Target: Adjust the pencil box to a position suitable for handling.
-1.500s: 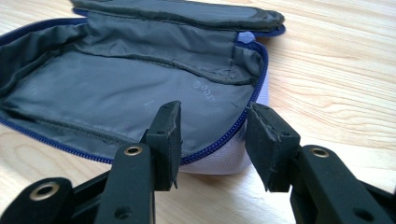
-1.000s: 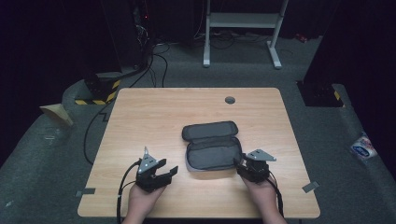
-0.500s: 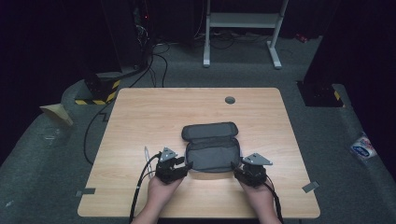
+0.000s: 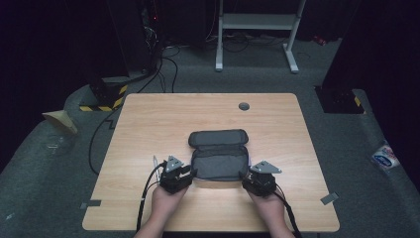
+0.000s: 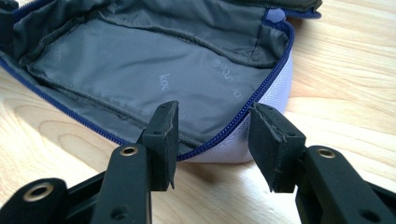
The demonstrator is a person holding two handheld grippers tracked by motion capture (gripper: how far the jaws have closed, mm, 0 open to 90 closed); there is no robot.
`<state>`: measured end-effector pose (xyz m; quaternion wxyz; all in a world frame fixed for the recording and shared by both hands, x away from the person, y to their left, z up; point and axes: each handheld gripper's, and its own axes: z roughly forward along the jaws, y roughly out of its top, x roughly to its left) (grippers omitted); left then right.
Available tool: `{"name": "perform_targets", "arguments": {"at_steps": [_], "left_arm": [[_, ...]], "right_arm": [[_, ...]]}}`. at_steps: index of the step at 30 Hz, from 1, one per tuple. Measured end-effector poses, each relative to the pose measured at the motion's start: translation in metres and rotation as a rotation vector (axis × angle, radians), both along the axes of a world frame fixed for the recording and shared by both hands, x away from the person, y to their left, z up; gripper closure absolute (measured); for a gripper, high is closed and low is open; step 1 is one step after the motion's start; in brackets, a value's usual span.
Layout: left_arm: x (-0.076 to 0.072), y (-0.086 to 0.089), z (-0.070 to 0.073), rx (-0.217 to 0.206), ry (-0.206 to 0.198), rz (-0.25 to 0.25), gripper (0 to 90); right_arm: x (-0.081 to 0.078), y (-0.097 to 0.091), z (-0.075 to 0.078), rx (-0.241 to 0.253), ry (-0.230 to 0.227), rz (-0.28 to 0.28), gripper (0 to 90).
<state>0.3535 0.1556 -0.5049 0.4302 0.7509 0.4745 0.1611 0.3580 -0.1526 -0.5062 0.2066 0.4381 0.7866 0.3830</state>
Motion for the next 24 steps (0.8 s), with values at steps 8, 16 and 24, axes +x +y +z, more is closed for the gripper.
{"name": "perform_targets", "arguments": {"at_steps": [8,16,24], "left_arm": [[0.0002,0.0106,-0.0013,-0.001,-0.01,0.028,63.5],[0.0011,0.0096,-0.0031,0.016,-0.02,0.032,62.9],[0.0002,0.0098,-0.0005,-0.005,-0.042,0.05,58.3]], "right_arm": [[0.0012,0.0111,-0.0008,0.003,0.001,0.015,52.7],[0.0029,0.0075,0.0002,0.009,-0.007,0.012,52.5],[0.0014,0.0052,0.0075,0.019,-0.027,0.012,52.1]]}}
